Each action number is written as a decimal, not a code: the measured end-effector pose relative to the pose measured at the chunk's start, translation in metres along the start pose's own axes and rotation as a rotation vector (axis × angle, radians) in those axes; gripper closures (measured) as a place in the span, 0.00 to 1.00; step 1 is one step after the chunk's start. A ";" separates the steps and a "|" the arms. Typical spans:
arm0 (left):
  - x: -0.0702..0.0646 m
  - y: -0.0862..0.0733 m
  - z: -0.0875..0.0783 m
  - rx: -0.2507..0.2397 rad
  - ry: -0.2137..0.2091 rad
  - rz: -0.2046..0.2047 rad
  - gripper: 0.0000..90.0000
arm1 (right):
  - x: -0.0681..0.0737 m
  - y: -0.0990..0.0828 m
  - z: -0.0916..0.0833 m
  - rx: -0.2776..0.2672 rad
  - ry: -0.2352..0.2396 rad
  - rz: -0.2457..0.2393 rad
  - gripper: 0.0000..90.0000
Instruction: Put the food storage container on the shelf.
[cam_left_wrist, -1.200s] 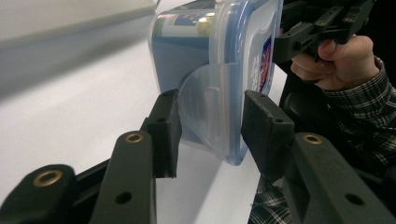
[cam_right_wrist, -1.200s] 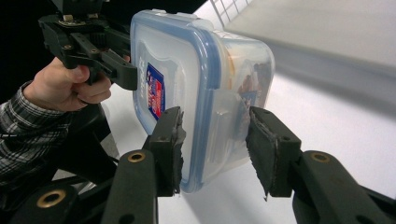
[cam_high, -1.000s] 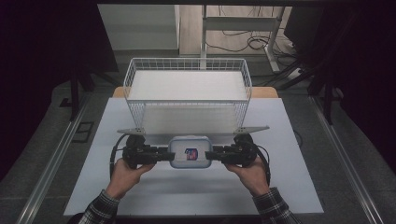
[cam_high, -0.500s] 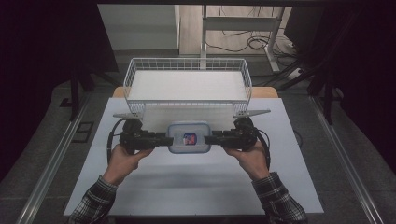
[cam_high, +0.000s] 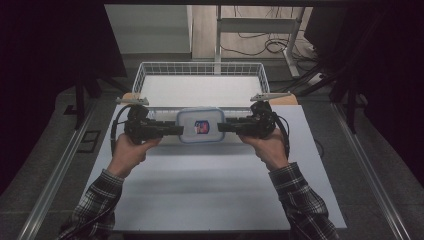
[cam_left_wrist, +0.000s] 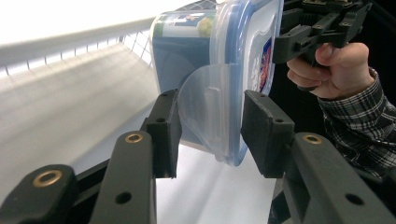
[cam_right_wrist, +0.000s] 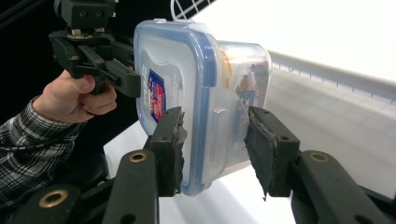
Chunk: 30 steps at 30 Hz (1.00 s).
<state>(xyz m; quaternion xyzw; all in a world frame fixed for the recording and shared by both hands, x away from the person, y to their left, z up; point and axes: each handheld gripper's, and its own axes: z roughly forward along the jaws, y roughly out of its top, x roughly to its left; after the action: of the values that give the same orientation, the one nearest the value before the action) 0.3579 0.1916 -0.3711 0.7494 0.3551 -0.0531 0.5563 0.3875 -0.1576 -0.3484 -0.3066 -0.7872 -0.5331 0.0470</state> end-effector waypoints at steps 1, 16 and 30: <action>0.000 0.000 0.000 0.000 0.000 0.000 0.64 | 0.000 0.000 0.000 0.000 0.000 0.000 0.63; 0.022 0.048 -0.005 -0.017 0.002 -0.020 0.64 | -0.022 0.047 0.005 -0.044 0.014 0.029 0.65; 0.048 0.072 0.004 -0.019 0.007 -0.049 0.64 | -0.047 0.067 0.014 -0.060 0.005 0.075 0.64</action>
<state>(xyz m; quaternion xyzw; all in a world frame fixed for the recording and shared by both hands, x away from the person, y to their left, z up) 0.4370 0.2016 -0.3379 0.7352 0.3760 -0.0608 0.5607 0.4645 -0.1493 -0.3191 -0.3360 -0.7586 -0.5550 0.0599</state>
